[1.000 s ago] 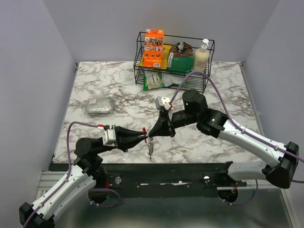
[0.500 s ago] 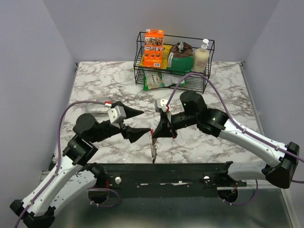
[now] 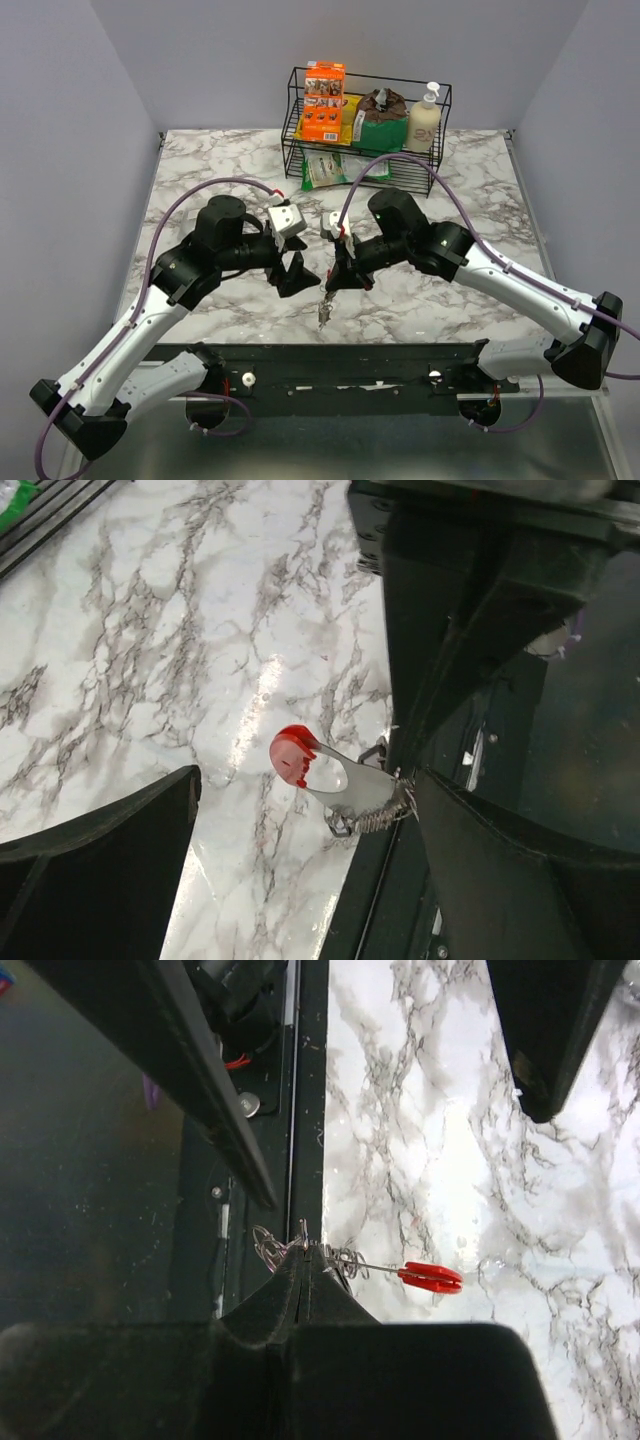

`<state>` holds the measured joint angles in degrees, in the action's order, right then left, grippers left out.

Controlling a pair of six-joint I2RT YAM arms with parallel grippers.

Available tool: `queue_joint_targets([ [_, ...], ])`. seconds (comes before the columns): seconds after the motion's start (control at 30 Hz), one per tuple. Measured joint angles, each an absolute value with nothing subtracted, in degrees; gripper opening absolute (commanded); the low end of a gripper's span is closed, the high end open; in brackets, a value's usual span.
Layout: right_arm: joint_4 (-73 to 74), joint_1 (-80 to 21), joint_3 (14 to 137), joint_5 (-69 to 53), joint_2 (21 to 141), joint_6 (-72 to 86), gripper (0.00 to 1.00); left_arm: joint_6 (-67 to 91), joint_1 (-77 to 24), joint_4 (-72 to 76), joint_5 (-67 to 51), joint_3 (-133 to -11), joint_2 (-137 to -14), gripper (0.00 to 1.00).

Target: Put the keys on the keyring

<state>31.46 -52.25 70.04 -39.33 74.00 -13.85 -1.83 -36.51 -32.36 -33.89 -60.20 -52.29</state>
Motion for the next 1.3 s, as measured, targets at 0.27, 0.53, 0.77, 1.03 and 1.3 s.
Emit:
queue_joint_targets([
  [0.27, 34.63, -52.25, 70.59, -40.14, 74.76, -15.64, 0.01, -9.19, -36.51, -31.92, -44.1, -55.44, -47.24, 0.69],
  [0.53, 35.68, -52.25, 71.2, -41.41, 74.98, -16.27, 0.01, -14.24, -36.8, -30.55, -49.98, -52.42, -48.56, 0.58],
  [0.77, 35.97, -52.25, 71.2, -41.65, 75.29, -16.58, 0.01, -16.03, -37.54, -29.78, -51.4, -52.34, -51.09, 0.49],
  [1.03, 36.12, -52.25, 71.2, -41.67, 75.33, -16.6, 0.01, -16.93, -39.22, -29.71, -51.62, -52.38, -54.33, 0.44],
  [1.3, 36.12, -52.25, 71.2, -41.69, 75.33, -16.6, 0.01, -17.12, -39.9, -29.63, -51.18, -52.38, -54.48, 0.36],
])
